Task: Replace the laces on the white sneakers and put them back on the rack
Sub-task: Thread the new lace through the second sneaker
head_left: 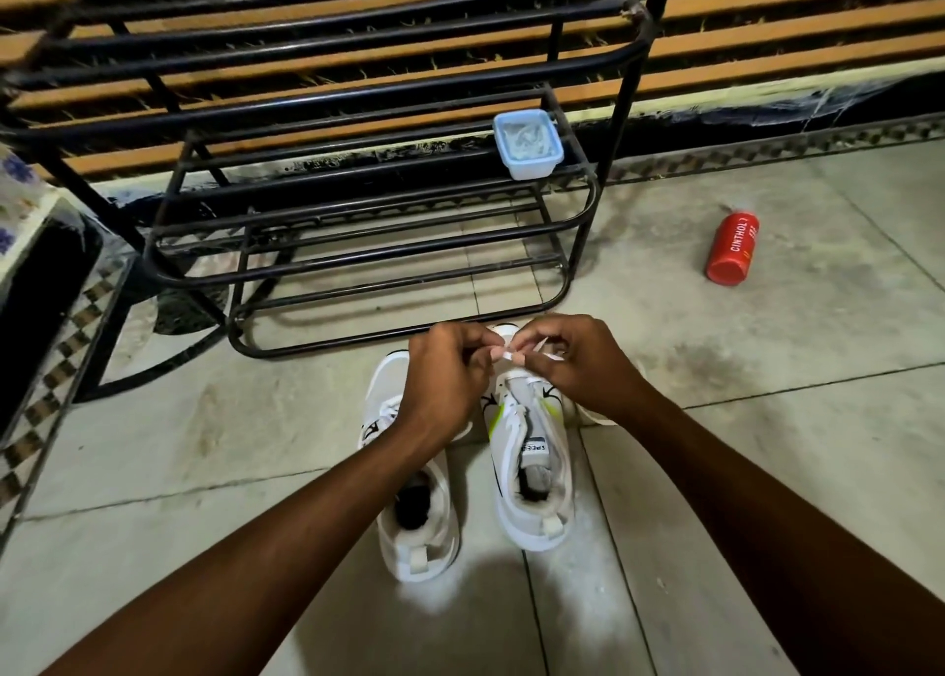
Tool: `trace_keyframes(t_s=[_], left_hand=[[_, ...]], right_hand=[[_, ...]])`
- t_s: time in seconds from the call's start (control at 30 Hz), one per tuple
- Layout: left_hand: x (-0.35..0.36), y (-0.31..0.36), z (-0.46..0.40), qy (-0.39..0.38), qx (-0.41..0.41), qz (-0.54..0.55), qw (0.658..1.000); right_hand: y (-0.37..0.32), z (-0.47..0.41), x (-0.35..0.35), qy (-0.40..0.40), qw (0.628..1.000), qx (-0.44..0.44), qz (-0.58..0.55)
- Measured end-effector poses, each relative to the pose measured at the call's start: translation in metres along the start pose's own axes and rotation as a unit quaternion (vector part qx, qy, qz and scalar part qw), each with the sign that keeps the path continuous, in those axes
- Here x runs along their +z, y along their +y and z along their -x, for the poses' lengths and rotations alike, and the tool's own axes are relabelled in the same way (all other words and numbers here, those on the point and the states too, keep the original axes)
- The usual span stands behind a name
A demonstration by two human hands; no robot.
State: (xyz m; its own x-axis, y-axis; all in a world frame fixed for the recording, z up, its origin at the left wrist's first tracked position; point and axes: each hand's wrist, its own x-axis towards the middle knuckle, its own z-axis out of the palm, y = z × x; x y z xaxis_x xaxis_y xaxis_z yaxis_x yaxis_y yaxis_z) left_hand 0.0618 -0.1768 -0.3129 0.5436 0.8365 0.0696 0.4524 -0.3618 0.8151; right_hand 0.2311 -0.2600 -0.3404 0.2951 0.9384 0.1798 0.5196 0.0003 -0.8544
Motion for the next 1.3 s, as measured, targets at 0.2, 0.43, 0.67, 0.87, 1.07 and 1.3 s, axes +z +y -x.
trace_keyframes(t_s=[0.2,0.43,0.67,0.87,1.07,1.3], left_hand=[[0.007,0.002,0.007,0.006,-0.035,0.006,0.999],[0.017,0.01,0.039,-0.208,-0.09,-0.172,0.959],[0.028,-0.005,0.033,-0.177,-0.136,-0.169,0.96],[0.03,-0.017,0.039,-0.152,-0.082,-0.154,0.973],[0.032,-0.022,0.036,-0.124,-0.077,-0.125,0.981],[0.03,-0.031,0.033,-0.109,-0.099,-0.093,0.985]], right_hand=[[0.005,0.001,0.002,0.014,0.999,0.02,0.027],[0.024,0.01,0.013,0.067,0.989,0.128,0.037],[0.036,0.015,0.033,0.029,0.98,0.189,0.048],[0.02,0.012,0.045,0.051,0.982,0.172,0.067],[0.014,0.013,0.059,0.133,0.956,0.259,-0.031],[0.011,0.008,0.054,0.03,0.959,0.271,0.078]])
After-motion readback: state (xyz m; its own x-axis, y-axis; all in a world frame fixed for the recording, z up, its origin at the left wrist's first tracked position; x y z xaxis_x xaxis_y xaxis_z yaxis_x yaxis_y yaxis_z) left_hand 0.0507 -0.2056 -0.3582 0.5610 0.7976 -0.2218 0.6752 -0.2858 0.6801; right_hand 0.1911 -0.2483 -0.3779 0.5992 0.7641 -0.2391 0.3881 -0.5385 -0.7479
